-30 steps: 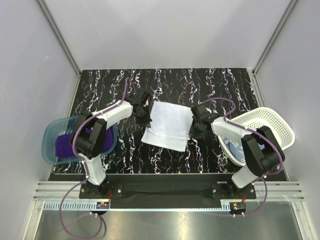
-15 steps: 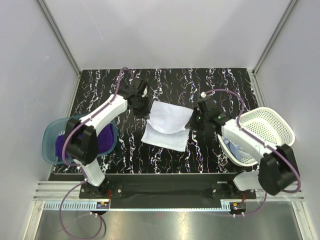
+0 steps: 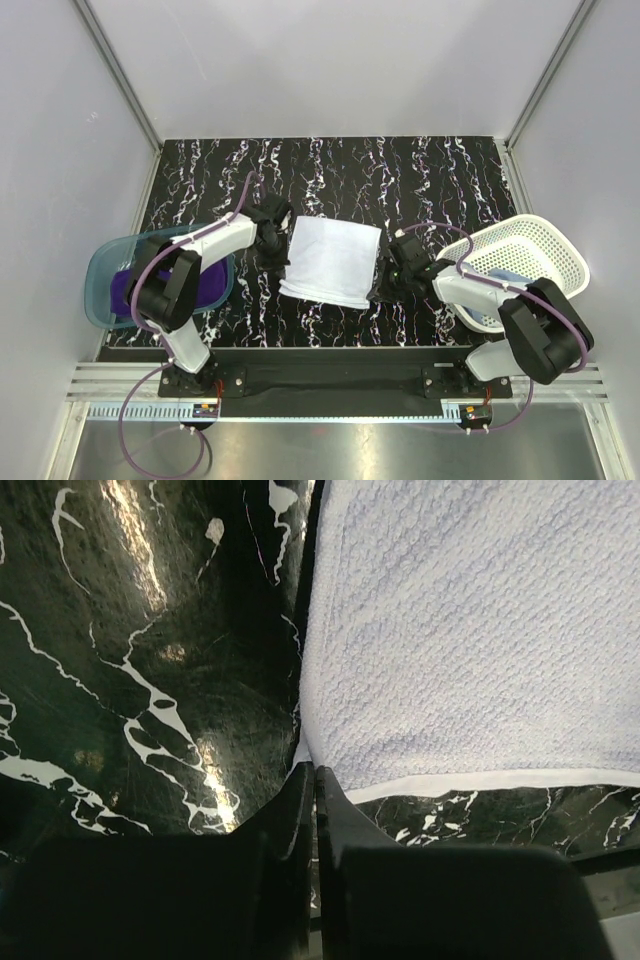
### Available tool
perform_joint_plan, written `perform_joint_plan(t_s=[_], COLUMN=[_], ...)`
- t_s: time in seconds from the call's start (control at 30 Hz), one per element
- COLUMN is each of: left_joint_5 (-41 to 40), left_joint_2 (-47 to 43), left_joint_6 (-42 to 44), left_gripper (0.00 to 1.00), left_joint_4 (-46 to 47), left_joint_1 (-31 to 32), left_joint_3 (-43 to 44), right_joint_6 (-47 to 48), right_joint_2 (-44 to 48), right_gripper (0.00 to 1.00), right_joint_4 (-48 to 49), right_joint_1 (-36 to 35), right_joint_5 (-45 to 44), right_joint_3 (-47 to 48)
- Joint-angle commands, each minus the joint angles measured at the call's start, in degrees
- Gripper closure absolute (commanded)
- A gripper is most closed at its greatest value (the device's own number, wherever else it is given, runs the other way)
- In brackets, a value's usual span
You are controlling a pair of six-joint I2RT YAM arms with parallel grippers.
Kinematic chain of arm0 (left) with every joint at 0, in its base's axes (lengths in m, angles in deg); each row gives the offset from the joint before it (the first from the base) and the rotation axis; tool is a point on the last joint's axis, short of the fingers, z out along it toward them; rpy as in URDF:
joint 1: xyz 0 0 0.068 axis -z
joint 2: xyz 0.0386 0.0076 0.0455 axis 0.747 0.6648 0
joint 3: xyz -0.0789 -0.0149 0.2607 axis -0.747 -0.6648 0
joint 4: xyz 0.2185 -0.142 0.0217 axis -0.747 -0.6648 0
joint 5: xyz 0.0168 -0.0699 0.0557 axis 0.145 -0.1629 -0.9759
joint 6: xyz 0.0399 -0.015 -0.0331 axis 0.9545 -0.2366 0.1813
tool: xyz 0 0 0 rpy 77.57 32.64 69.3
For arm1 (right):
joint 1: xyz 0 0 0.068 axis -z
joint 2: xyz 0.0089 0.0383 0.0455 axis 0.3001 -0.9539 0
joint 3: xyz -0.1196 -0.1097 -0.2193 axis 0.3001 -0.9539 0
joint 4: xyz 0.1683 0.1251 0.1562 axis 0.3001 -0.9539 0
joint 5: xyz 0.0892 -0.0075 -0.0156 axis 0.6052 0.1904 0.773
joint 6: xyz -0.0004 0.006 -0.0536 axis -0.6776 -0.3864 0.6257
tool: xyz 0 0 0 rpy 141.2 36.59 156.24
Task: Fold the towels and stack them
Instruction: Fold the towel
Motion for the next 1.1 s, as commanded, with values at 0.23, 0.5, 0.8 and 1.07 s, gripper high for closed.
perform_joint_plan(t_s=[0.23, 0.5, 0.8, 1.07], left_joint_5=[0.66, 1.71, 2.33, 0.49], left_joint_2=[-1.84, -5.79, -9.84, -6.77], left_joint_6=[1.20, 0.68, -0.47, -0.03], left_gripper=[1.00, 1.00, 1.00, 1.00], left_joint_4=[3.85, -2.21, 0.06, 3.67], left_joint_1=[-0.13, -0.13, -0.22, -0.13], left_joint_3=[-3.78, 3.69, -4.64, -9.32], right_joint_6=[-1.02, 4.60, 1.62, -0.40], right_joint_2=[2.15, 7.95, 15.61, 13.85], right_gripper=[1.00, 1.00, 1.00, 1.00], right_joint_4=[3.76, -8.81, -6.71, 1.98], right_joint_1=[-1.75, -1.75, -2.10, -2.62], right_joint_5=[-0.62, -3.52, -0.88, 1.05], right_joint_3=[-1.24, 7.99, -1.57, -9.40])
